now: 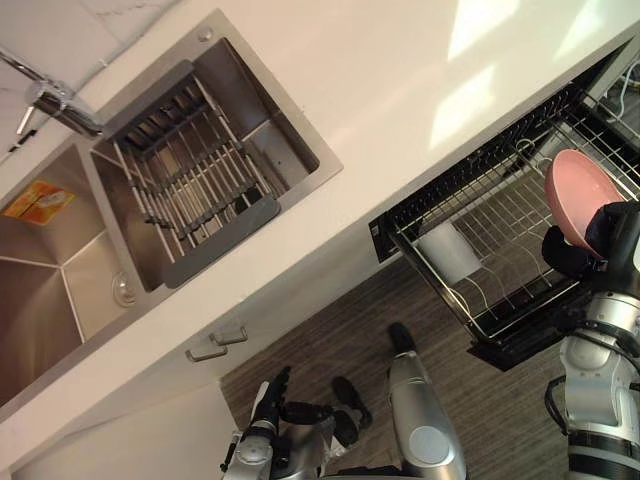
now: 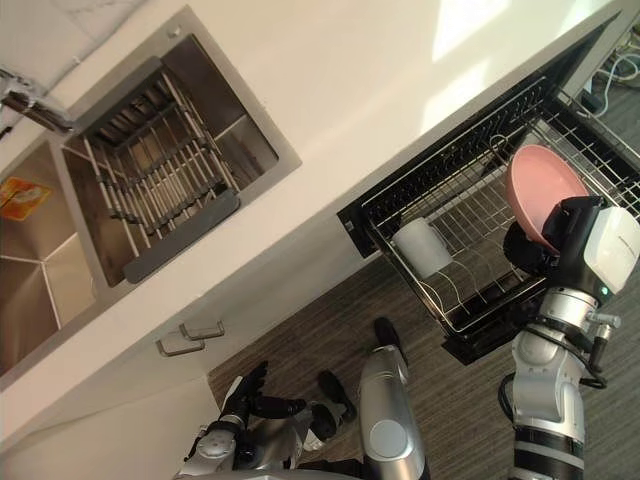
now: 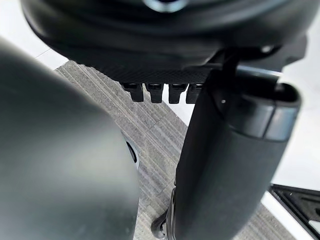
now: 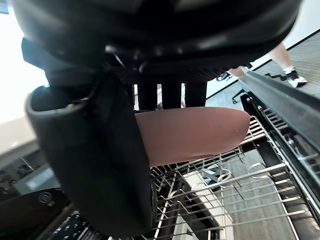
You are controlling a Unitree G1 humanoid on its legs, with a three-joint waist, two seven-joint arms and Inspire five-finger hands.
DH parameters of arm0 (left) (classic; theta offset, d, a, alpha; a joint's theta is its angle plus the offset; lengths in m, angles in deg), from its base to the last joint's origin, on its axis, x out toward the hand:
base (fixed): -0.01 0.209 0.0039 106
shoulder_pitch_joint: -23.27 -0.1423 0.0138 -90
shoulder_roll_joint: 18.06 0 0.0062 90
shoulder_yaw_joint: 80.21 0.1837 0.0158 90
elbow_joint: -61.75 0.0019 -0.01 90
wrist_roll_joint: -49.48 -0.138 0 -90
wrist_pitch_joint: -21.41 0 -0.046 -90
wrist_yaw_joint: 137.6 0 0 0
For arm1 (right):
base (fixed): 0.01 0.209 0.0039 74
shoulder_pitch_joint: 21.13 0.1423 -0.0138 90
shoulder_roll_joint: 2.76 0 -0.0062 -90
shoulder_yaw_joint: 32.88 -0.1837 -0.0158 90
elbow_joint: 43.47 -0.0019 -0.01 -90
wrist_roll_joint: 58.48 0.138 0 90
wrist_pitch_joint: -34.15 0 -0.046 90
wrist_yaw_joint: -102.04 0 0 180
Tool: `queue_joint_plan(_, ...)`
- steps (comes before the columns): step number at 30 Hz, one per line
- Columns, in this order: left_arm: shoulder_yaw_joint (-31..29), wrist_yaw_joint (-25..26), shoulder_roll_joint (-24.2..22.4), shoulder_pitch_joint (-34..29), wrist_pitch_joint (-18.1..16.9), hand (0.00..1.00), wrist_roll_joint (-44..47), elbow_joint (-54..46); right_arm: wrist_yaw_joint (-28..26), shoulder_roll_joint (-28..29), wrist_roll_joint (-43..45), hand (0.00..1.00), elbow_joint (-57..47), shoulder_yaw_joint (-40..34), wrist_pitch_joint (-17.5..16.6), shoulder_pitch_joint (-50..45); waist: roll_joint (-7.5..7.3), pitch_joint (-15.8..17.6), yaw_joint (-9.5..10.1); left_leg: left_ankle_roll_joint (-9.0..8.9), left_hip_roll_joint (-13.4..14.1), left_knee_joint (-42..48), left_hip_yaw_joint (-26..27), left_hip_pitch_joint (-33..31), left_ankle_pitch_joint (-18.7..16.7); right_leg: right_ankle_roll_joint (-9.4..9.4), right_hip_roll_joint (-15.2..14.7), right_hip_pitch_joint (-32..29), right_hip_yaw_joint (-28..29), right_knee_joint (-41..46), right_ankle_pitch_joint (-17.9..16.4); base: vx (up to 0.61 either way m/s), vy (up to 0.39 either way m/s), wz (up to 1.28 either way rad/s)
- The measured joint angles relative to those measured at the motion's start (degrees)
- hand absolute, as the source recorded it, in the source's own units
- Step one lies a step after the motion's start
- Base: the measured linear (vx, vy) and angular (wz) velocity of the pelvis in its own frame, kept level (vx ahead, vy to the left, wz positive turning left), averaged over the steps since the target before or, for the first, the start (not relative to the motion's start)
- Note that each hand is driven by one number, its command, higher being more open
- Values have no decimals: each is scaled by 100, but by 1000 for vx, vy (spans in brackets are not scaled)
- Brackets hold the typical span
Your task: Walk over to the sink, pick up the cup, carry it to the dishwasher, place the cup inside the dishwasher, then close the dishwasher door
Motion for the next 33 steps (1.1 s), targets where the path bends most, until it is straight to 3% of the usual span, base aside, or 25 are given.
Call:
queue_joint_plan(9, 25, 48, -108, 148, -30, 100, 4, 21, 91, -75, 10, 0, 883, 875, 9, 635, -1, 41, 152, 51, 55, 385, 472, -215, -280, 88, 165, -302, 473, 73, 50, 7, 30, -28)
queue_joint_plan(27, 24, 172, -145, 298, -186, 100, 109, 17, 45, -563, 206, 0, 2096, 1319, 96, 1736, 90, 152, 487, 74, 42, 671, 248, -434, -310, 119, -68, -451, 102, 295, -34, -15, -9, 7)
queue_joint_plan(28, 25, 180, -146, 307, -197, 100, 110, 17, 61, -608, 205, 100, 2132, 1320, 101, 1788, 93, 150, 500, 75, 35, 681, 236, -465, -309, 118, -83, -479, 90, 312, -34, 5, -13, 8)
queue_joint_plan(33, 26, 201, -179, 330, -191, 100, 114, 50, 219, -693, 195, 100, 2246, 1271, 267, 1910, 137, 120, 509, 76, 18, 734, 140, -542, -307, 113, -146, -519, -8, 359, -35, 1, -12, 11)
